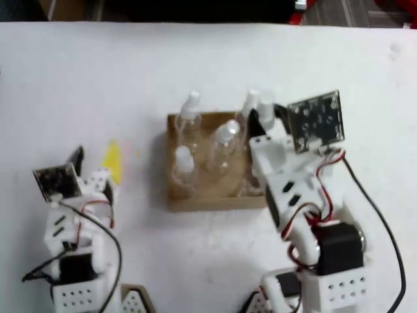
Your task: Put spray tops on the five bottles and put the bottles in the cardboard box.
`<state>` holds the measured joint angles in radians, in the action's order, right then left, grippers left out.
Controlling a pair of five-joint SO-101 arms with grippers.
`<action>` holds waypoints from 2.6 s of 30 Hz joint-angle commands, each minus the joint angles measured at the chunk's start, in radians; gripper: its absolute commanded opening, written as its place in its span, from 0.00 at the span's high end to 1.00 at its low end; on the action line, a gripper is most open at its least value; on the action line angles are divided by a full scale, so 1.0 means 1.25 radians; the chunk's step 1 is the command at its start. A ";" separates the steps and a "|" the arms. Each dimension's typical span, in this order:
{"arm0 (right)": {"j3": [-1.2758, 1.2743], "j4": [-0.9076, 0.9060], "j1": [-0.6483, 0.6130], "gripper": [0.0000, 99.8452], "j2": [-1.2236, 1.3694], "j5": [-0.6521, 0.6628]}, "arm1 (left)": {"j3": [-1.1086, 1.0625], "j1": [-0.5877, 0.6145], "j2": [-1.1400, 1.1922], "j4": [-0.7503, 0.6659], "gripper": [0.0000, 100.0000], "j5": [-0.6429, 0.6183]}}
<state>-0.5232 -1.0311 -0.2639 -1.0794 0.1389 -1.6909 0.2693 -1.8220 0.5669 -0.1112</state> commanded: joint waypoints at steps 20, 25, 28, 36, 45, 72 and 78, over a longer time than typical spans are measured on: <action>-0.075 0.002 0.001 0.98 -0.008 0.005 | 0.000 0.010 -0.007 -0.023 0.84 0.007; -0.145 0.026 0.001 0.94 -0.067 0.005 | 0.000 0.010 -0.007 -0.023 0.84 0.007; -0.191 0.044 -0.004 0.87 -0.147 0.006 | 0.000 0.010 -0.007 -0.023 0.84 0.007; -0.275 0.069 -0.004 0.83 -0.300 0.006 | 0.000 0.007 -0.007 -0.023 0.84 0.007; -0.274 0.069 0.001 0.83 -0.305 0.006 | 0.000 0.007 -0.007 -0.023 0.84 0.007; 0.443 -0.370 0.136 0.96 -0.024 -0.059 | 0.822 -0.127 0.342 0.508 0.98 0.282; 0.610 -0.483 0.102 0.96 -0.060 -0.059 | 1.208 -0.131 0.608 0.759 0.98 0.282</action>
<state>0.1151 -1.5650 -0.1212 -1.1347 0.0760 -0.5140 0.1220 -1.2528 1.3203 0.2325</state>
